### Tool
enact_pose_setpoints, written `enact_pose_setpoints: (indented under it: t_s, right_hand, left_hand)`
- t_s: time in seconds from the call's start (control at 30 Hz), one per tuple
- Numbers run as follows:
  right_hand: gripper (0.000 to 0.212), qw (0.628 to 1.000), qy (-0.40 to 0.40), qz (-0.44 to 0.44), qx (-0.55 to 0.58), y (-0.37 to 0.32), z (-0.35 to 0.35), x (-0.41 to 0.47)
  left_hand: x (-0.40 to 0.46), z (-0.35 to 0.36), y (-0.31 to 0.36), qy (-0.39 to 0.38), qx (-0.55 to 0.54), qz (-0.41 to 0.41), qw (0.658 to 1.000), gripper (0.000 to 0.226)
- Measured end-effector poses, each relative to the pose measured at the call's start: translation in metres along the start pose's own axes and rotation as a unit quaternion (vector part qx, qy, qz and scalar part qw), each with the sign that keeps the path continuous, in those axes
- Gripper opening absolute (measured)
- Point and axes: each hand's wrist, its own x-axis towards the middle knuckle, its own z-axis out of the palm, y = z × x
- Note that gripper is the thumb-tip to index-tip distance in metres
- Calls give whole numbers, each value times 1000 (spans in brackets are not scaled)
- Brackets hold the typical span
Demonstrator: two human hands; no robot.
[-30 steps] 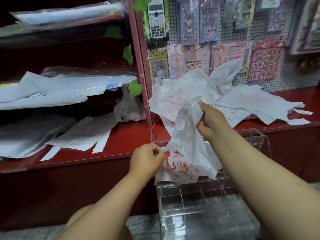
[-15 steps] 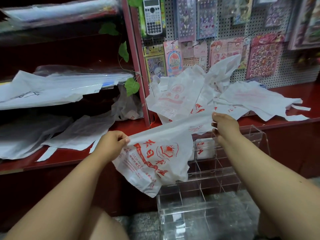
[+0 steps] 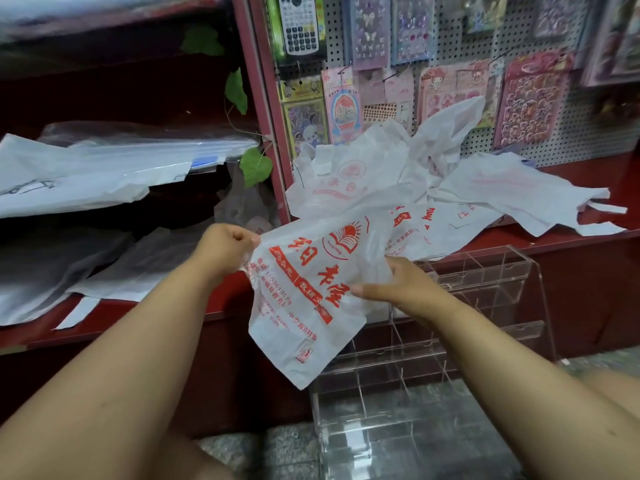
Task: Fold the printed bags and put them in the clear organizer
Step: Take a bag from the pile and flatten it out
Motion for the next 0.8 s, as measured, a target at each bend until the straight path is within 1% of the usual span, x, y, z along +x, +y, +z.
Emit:
enact_pose_setpoints:
  t_s: [0.03, 0.07, 0.1, 0.13, 0.17, 0.23, 0.27, 0.3, 0.33, 0.37, 0.4, 0.47, 0.5, 0.57, 0.63, 0.67, 0.73, 0.77, 0.8]
  right_hand:
    - [24, 999, 34, 6, -7, -3, 4, 5]
    - [17, 997, 75, 9, 1, -5, 8, 10]
    - [13, 993, 116, 10, 19, -7, 12, 15]
    - [10, 987, 157, 8, 31, -6, 15, 20]
    - [8, 981, 189, 9, 40, -7, 18, 24]
    - [13, 970, 230, 16, 74, -5, 23, 31]
    - [16, 966, 237, 22, 97, -5, 26, 33]
    - [17, 965, 236, 27, 114, -5, 29, 35]
    - [16, 965, 232, 30, 122, -5, 33, 36]
    - [15, 965, 227, 34, 124, -5, 37, 37]
    - [15, 968, 216, 37, 118, -4, 39, 38]
    - [16, 983, 162, 37, 81, -3, 35, 38]
    - [19, 990, 120, 35, 58, -3, 30, 37]
    - [32, 998, 29, 46, 37, 1, 15, 34]
    - [43, 997, -51, 56, 24, 8, 0, 30]
    - [51, 995, -77, 55, 24, 15, -6, 29]
    - [76, 992, -100, 54, 51, 28, -15, 28]
    - [83, 990, -102, 59, 71, 33, -17, 27]
    - [84, 990, -102, 62, 80, 36, -18, 25]
  left_hand:
    - [4, -1, 1, 13, -58, -11, 998, 20]
    - [4, -2, 5, 23, -130, -38, 991, 35]
    - [2, -3, 7, 37, -201, -75, 976, 51]
    - [-3, -4, 7, 51, -258, -110, 959, 61]
    - [-12, -5, 6, 60, -289, -138, 946, 67]
    - [-36, -1, -4, 62, -271, -207, 938, 76]
    - [-49, 1, -13, 41, -247, -254, 934, 80]
    - [-59, 4, -24, -5, -232, -299, 926, 80]
    - [-69, 9, -31, -63, -230, -330, 914, 75]
    - [-77, 14, -37, -109, -235, -342, 903, 65]
    - [-83, 20, -41, -129, -245, -345, 897, 51]
    - [-84, 30, -46, -106, -278, -329, 896, 29]
    - [-81, 31, -48, -77, -297, -310, 900, 24]
    - [-72, 26, -51, -27, -315, -283, 905, 20]
    - [-67, 19, -53, -16, -327, -283, 901, 17]
    - [-66, 18, -54, -20, -332, -289, 898, 17]
    - [-65, 17, -58, -21, -336, -297, 893, 17]
    - [-64, 18, -59, -15, -342, -301, 890, 18]
    - [-62, 19, -61, -9, -352, -305, 885, 18]
